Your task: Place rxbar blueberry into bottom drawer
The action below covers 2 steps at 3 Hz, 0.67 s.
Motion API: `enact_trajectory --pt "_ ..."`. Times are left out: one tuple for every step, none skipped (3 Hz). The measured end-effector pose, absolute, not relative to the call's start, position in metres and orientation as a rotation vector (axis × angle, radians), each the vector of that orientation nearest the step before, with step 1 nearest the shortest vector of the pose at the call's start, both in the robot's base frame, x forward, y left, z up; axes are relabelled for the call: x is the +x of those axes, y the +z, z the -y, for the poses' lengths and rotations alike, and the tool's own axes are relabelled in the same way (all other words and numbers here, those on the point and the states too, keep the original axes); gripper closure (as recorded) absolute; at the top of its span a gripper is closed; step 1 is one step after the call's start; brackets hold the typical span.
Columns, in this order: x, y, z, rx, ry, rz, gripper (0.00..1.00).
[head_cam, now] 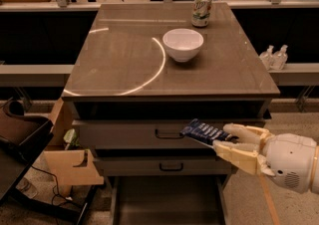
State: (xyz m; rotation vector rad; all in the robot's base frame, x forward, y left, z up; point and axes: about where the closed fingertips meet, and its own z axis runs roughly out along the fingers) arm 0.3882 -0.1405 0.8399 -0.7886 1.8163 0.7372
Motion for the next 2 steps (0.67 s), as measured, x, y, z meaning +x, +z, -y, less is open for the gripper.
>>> enact_trajectory --pt "0.377 0.819 0.169 -0.850 0.671 -1.925 1.00" --pt "0.360 0.779 0.209 -0.979 0.589 -2.050 1.00"
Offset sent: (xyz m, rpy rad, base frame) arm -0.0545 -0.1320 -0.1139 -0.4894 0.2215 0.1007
